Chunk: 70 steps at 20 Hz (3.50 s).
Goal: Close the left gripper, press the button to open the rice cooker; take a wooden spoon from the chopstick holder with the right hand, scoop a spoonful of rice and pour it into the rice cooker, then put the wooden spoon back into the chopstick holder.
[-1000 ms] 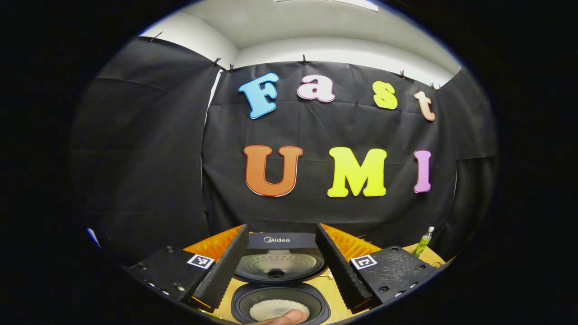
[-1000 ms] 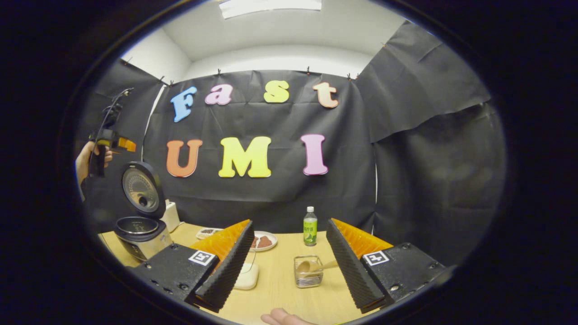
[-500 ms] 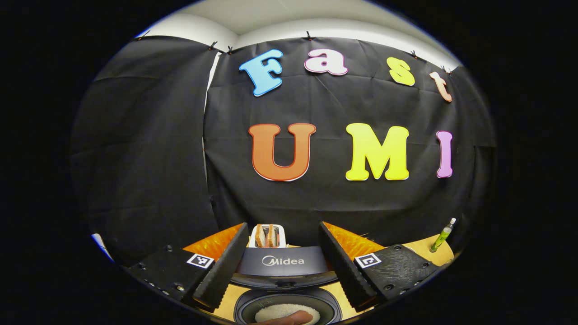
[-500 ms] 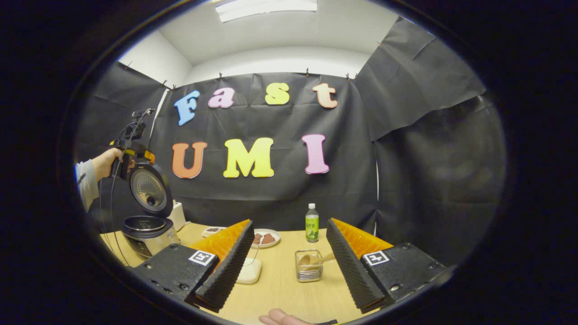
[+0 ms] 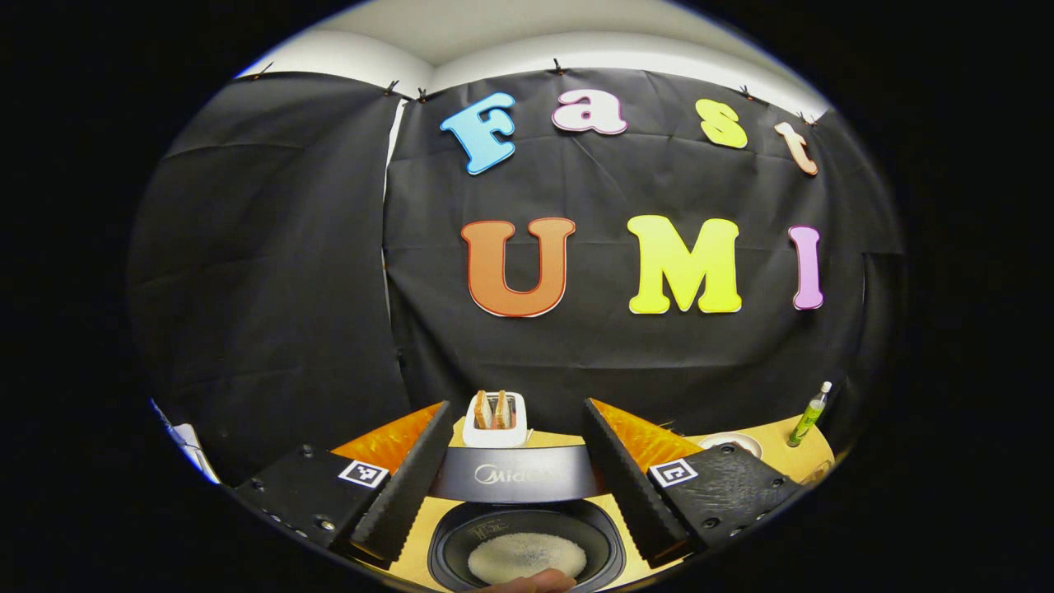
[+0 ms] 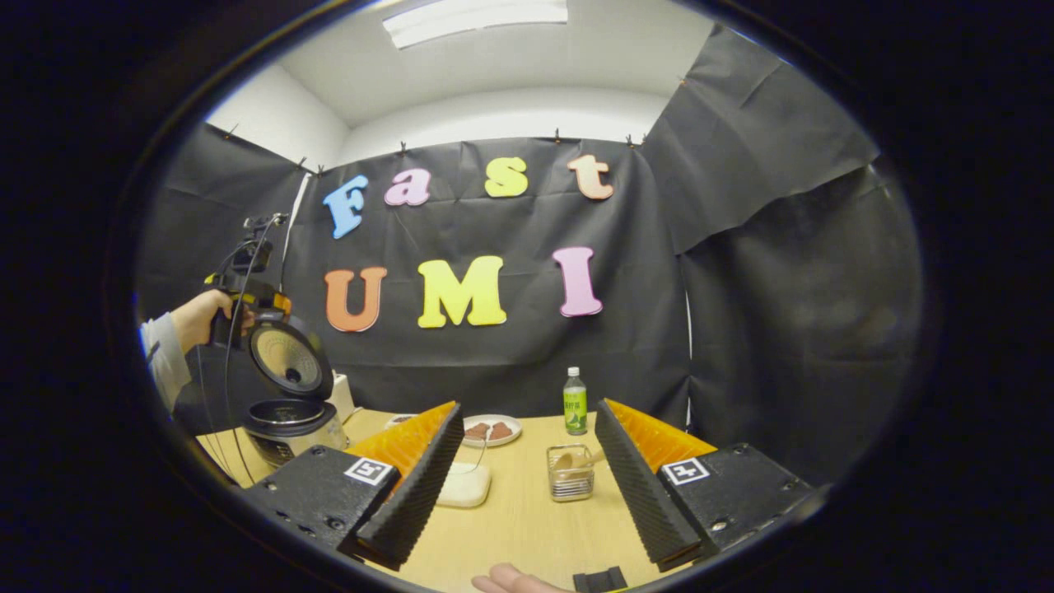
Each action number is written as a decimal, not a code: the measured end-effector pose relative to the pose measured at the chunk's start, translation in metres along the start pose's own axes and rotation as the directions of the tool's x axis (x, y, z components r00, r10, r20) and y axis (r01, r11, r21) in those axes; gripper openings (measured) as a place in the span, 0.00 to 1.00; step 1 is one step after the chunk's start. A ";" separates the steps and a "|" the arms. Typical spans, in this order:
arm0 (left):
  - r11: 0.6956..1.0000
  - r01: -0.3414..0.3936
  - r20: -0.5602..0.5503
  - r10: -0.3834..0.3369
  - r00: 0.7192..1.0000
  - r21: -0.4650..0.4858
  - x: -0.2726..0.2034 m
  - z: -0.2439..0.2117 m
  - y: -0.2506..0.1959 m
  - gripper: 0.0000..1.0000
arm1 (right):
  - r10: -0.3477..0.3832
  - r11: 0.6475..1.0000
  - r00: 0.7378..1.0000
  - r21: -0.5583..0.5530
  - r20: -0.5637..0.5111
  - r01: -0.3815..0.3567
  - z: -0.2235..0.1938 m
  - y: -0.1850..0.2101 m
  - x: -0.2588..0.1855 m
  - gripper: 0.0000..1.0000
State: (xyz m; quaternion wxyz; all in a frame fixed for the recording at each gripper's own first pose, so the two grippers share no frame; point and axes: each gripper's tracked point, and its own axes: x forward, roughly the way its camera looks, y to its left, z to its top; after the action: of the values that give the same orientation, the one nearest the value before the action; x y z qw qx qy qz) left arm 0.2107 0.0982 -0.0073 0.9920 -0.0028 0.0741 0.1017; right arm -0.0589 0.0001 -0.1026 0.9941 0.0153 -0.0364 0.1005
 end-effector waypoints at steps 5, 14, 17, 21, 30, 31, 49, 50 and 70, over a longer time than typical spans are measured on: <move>0.999 0.039 -0.067 -0.040 0.997 -0.015 -0.029 -0.033 -0.003 1.00 | -0.026 1.000 1.000 0.013 -0.018 0.026 -0.002 -0.006 -0.017 1.00; 0.998 0.060 -0.092 -0.062 0.994 -0.026 -0.061 -0.089 -0.003 0.99 | -0.061 0.998 0.997 0.017 -0.055 0.062 -0.007 -0.006 -0.033 1.00; 0.997 0.075 -0.102 -0.077 0.992 -0.025 -0.068 -0.115 -0.008 0.97 | -0.053 0.998 0.997 0.019 -0.047 0.054 -0.006 0.002 -0.036 0.99; 0.997 0.069 -0.160 -0.072 0.984 -0.020 -0.071 -0.155 -0.009 0.98 | -0.040 0.997 0.998 0.064 -0.043 0.042 -0.003 0.013 -0.036 1.00; 0.997 0.076 -0.185 -0.078 0.980 -0.015 -0.077 -0.188 -0.011 0.98 | -0.007 0.998 1.000 0.069 -0.029 0.009 0.005 0.033 -0.039 1.00; 0.997 0.077 -0.193 -0.081 0.978 -0.025 -0.077 -0.191 -0.011 1.00 | -0.001 0.998 1.000 0.069 -0.026 0.003 0.006 0.035 -0.040 1.00; 0.996 0.086 -0.101 -0.089 0.991 -0.030 -0.082 -0.194 -0.012 0.99 | -0.008 0.999 1.000 0.032 0.011 0.008 0.025 0.041 -0.046 1.00; 0.995 0.096 -0.118 -0.098 0.988 -0.021 -0.085 -0.194 -0.015 0.98 | -0.009 1.000 1.000 0.025 0.014 0.009 0.028 0.041 -0.045 0.98; 0.989 0.145 0.108 -0.146 0.983 0.012 -0.258 -0.077 -0.033 0.95 | -0.040 0.997 0.999 -0.066 -0.008 0.039 0.070 0.034 -0.039 1.00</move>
State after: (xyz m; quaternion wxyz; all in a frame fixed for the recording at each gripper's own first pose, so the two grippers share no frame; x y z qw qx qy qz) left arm -0.0436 0.0122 -0.0453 0.9994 -0.0008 0.0199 0.0288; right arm -0.1090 0.0228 -0.0350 0.9961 -0.0173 -0.0350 0.0796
